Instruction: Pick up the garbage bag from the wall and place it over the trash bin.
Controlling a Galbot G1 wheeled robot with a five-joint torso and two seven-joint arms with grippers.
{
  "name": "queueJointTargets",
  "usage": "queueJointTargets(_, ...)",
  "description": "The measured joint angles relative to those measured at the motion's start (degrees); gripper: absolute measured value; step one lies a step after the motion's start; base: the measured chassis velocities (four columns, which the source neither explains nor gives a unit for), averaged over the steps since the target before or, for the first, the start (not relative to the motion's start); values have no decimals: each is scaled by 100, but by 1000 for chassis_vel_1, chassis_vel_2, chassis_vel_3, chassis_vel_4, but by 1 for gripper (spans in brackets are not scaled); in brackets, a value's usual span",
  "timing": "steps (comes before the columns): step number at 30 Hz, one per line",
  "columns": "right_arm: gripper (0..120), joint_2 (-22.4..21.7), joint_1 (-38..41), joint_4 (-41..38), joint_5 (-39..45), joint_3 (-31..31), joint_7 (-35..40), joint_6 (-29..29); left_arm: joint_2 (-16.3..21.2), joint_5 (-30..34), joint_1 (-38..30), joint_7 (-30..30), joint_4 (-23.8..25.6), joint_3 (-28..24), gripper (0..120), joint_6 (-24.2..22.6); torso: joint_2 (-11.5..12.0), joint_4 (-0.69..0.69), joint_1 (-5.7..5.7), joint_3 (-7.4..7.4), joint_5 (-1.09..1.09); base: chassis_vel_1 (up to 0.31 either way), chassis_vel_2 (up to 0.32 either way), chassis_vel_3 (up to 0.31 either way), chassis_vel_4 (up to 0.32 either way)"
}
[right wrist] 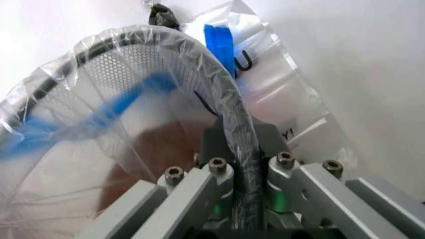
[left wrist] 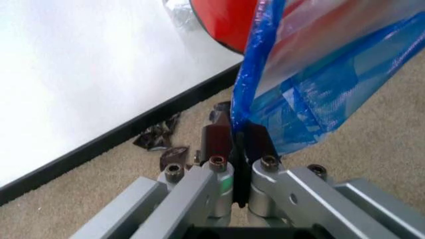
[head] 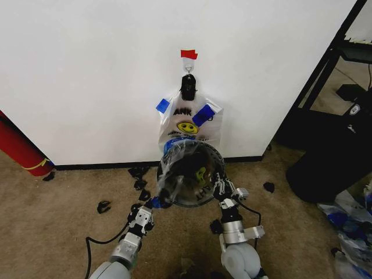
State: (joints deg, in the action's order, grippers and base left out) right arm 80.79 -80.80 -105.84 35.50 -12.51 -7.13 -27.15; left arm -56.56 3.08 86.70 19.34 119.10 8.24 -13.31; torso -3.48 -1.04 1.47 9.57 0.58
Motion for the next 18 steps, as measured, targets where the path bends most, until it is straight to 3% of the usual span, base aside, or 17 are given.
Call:
queueJointTargets(5,0,-38,-19,-11,-39,-73,-35,-17,-35,-122,185,-112,110,-2,1,176,0,0,0,0,-1,0,0,0,0)
queueJointTargets(12,0,-21,136,346,-83,-163,-37,-119,-65,-762,274,-252,-75,311,27,941,0,1,0,0,-1,0,0,0,0)
queueJointTargets(16,0,-30,185,428,-80,-171,-7,-127,-29,-913,129,-277,-307,534,41,1076,0,0,0,0,0,0,0,0,0)
queueJointTargets(18,0,-31,216,460,-80,-178,44,-134,19,-884,126,-568,-368,660,48,1221,0,0,0,0,0,0,0,0,0)
